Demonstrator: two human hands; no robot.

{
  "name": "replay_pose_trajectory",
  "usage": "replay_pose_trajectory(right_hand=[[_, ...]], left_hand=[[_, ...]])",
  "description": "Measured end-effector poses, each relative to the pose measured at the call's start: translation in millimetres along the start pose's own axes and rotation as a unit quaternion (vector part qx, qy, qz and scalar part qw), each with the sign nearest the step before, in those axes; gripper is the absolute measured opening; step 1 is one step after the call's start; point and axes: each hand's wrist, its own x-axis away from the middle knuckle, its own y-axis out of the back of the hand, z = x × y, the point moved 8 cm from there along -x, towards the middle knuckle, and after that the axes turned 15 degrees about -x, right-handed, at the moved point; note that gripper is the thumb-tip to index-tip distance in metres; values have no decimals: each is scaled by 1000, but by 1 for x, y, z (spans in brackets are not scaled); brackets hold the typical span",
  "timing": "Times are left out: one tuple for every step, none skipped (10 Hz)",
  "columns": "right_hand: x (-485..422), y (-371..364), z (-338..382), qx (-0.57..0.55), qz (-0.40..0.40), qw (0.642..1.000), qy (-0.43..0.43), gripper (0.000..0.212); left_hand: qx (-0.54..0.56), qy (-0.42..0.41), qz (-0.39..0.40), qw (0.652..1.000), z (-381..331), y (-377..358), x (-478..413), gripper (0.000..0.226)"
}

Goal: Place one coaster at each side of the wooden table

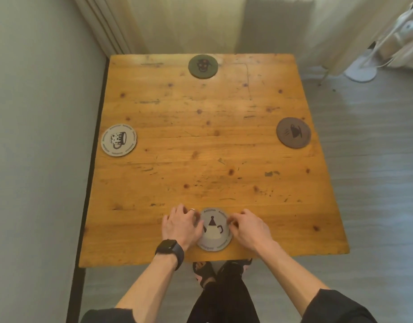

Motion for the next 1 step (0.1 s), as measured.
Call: replay_pose_trajectory(right_hand=[[-24, 35, 2, -1, -37, 999, 11, 35]], left_hand=[[55, 15, -15, 998, 5, 13, -32, 42]])
